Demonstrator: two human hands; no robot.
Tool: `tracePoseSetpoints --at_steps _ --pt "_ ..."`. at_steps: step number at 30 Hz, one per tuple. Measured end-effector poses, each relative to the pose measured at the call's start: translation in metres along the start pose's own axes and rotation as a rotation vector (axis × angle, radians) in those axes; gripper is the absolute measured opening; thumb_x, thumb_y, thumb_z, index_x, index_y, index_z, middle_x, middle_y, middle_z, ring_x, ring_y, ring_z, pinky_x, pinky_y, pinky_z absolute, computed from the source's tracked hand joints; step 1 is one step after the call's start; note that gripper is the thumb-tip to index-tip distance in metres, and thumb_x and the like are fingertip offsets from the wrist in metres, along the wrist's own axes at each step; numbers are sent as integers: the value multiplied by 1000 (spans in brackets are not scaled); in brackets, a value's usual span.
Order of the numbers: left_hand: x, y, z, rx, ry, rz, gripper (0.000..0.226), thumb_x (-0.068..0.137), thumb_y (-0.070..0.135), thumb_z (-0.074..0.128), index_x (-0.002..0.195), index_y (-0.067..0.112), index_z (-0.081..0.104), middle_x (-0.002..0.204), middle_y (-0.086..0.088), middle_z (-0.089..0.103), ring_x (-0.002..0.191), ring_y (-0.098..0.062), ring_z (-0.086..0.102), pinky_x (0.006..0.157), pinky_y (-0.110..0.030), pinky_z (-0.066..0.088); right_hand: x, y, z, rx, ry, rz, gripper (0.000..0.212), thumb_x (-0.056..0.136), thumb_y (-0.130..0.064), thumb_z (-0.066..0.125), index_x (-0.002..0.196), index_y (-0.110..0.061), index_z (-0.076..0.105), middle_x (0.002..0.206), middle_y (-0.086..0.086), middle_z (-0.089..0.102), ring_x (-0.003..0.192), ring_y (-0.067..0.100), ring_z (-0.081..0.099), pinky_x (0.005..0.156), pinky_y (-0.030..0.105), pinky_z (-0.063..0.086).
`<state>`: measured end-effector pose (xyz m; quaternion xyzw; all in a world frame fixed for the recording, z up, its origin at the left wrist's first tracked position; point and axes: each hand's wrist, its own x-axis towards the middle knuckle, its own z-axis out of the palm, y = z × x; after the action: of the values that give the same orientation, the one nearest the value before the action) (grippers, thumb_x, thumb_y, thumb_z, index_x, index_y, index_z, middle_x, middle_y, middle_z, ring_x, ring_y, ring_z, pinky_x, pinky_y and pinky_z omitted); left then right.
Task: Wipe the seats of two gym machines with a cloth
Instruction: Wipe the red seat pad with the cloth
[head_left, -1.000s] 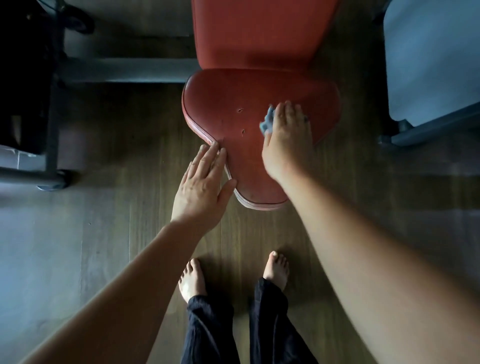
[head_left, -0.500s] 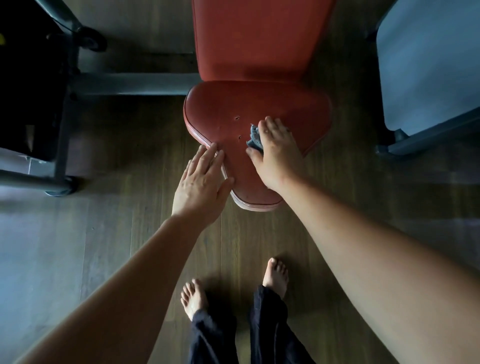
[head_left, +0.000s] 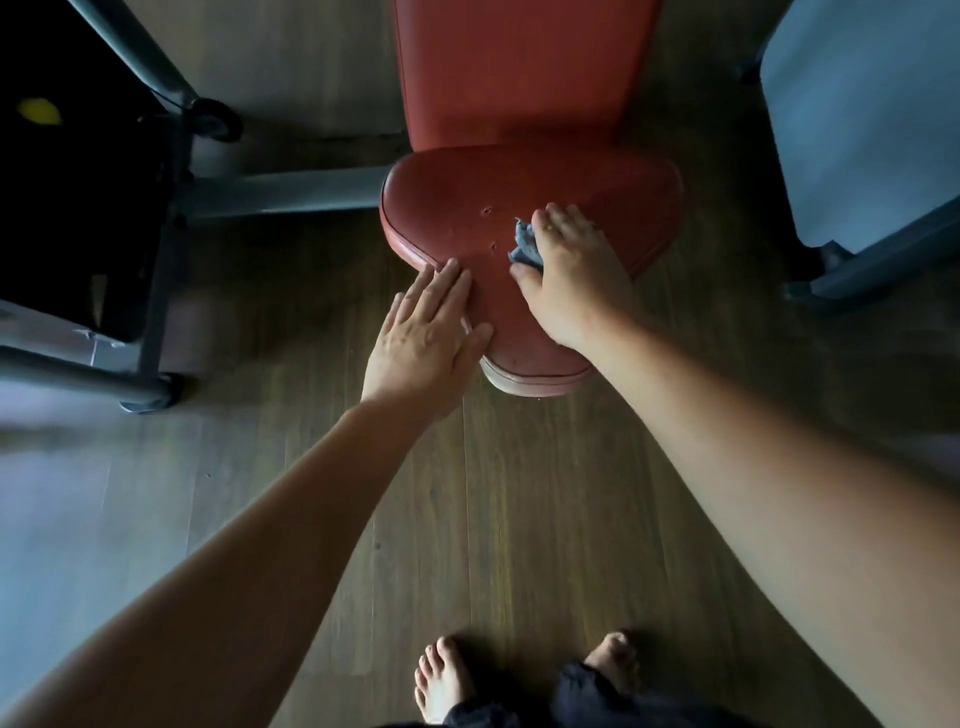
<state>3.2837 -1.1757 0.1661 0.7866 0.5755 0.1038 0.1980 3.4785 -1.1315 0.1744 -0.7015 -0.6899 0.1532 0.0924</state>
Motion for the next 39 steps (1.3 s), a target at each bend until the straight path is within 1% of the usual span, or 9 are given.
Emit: tracePoseSetpoints --at_steps 7,10,13,17,20,23,30,35,39 --pt "-2 -8 24 -34 182 60 69 104 57 29 161 20 37 170 0 32 161 -19 19 130 -48 19 7 3 0 19 42 -57 58 100 -43 53 146 -8 47 155 10 46 148 29 36 120 42 30" --pt "4 -13 31 -38 262 91 69 102 58 31 157 18 45 166 -2 41 158 -22 27 128 -49 23 10 6 3 -5 119 -74 36 96 -43 56 113 -12 62 125 9 65 119 31 58 91 38 44" --pt "12 -13 29 -24 275 111 72 97 59 34 153 17 52 160 -3 48 155 -24 33 126 -48 27 10 8 1 16 146 -54 25 93 -43 60 95 -17 62 108 8 70 98 33 65 73 33 37" --pt "12 -2 17 -21 247 51 64 95 51 45 149 18 57 157 0 52 150 -22 40 122 -40 30 5 8 -8 5 148 -90 21 93 -37 62 95 -17 68 100 7 71 87 30 62 69 32 37" --pt "15 11 7 -6 195 24 65 92 51 48 147 19 59 156 2 53 147 -22 44 120 -38 32 0 15 -19 35 110 -151 17 92 -32 62 92 -17 68 95 6 72 91 33 66 68 32 37" --pt "32 24 3 44 125 43 60 98 51 54 149 21 56 159 5 49 146 -20 44 119 -37 34 -4 26 -25 101 120 -194 19 91 -30 64 107 -22 72 104 3 74 100 30 67 75 35 48" --pt "63 57 15 122 20 106 65 102 57 52 158 24 44 168 7 35 158 -17 26 126 -35 18 -28 91 -10 677 510 89 37 93 -30 66 129 -21 68 122 -2 74 113 13 67 91 20 46" --pt "69 66 17 135 -18 117 73 93 65 49 158 31 43 168 11 33 156 -15 28 127 -37 18 -62 108 33 1446 645 270 10 97 -26 64 103 -21 71 97 2 75 89 4 72 85 25 56" --pt "76 70 23 90 -37 99 85 80 76 42 157 38 43 169 16 31 158 -11 22 130 -43 12 -70 87 68 2021 547 197 24 101 -15 58 123 -13 67 123 16 71 117 33 68 105 48 53"
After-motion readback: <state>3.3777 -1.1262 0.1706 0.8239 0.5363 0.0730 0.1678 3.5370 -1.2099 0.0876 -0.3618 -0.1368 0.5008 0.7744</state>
